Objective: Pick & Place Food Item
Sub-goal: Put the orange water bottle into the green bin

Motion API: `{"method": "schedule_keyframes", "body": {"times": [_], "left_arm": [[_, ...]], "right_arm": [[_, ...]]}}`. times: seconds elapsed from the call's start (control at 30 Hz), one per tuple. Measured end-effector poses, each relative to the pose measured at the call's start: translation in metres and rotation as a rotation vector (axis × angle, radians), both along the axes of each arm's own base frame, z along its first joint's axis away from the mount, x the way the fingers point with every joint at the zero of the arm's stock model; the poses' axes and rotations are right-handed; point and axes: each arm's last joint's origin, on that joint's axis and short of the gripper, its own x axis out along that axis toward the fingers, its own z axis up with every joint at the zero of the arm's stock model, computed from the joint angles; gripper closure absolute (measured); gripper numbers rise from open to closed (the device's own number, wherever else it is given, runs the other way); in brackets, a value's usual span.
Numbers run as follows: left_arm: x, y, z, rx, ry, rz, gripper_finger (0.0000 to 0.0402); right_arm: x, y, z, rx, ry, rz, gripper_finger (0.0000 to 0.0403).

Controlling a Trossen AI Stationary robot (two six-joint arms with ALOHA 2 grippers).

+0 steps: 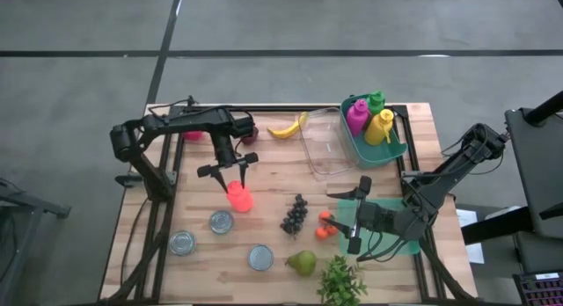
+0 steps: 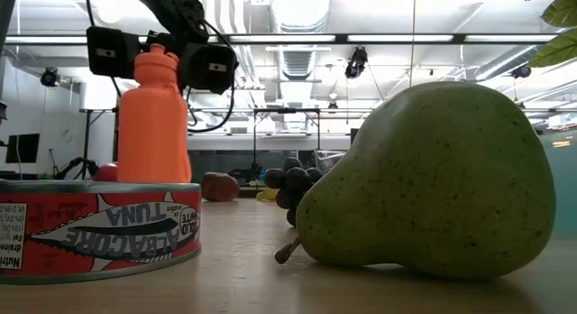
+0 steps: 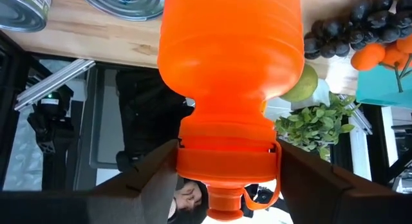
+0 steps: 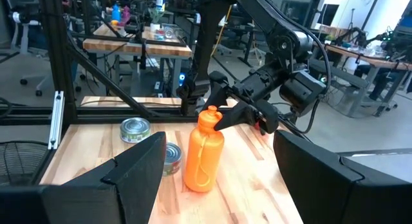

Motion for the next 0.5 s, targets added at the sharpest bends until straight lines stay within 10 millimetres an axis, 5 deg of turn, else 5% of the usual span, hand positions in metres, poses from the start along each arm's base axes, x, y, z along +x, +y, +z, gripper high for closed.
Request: {"method": "schedule_keyframes", "body": {"times": [0.27,0.5], "left_arm": [[0.0002,0.0001,-0.0001,0.007,-0.008,-0.005,0.008],[-0.0017,-0.0019,0.0073,-0.042,-0.067,0.006,0.0051]], "right_arm": [[0.0,0.0,0.0,0.0,0.0,0.0,0.0117],[0.0,0.0001,0.0,-0.001,0.0,0.0,0.0117]]}}
